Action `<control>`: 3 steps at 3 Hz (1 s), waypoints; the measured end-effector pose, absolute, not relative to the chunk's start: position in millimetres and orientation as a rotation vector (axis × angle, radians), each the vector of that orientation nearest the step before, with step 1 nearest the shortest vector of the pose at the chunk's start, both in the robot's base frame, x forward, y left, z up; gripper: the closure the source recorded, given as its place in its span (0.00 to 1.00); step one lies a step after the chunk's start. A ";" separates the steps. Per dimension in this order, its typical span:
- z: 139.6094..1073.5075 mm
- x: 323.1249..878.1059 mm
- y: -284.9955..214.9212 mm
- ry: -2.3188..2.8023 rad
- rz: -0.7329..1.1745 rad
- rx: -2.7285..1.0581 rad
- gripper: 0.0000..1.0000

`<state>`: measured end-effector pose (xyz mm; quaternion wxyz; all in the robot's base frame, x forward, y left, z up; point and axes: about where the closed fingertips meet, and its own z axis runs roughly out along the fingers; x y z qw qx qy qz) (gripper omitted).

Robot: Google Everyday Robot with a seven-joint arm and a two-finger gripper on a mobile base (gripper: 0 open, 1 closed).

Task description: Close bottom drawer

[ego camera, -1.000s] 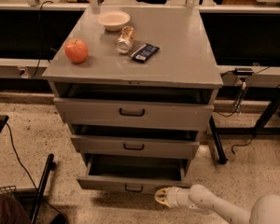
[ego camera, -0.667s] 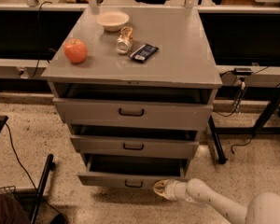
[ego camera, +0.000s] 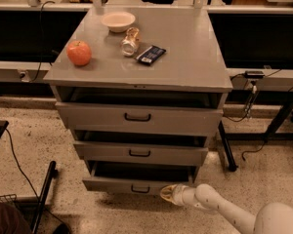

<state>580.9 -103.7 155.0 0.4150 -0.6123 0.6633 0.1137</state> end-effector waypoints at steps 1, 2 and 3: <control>158.2 589.3 -105.7 1.657 0.274 -1.522 1.00; 169.1 617.3 -109.3 1.632 0.244 -1.484 1.00; 171.5 627.0 -110.7 1.628 0.234 -1.472 1.00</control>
Offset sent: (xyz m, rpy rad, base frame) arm 0.0889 -0.0184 0.0365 0.0622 -0.1426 -0.0789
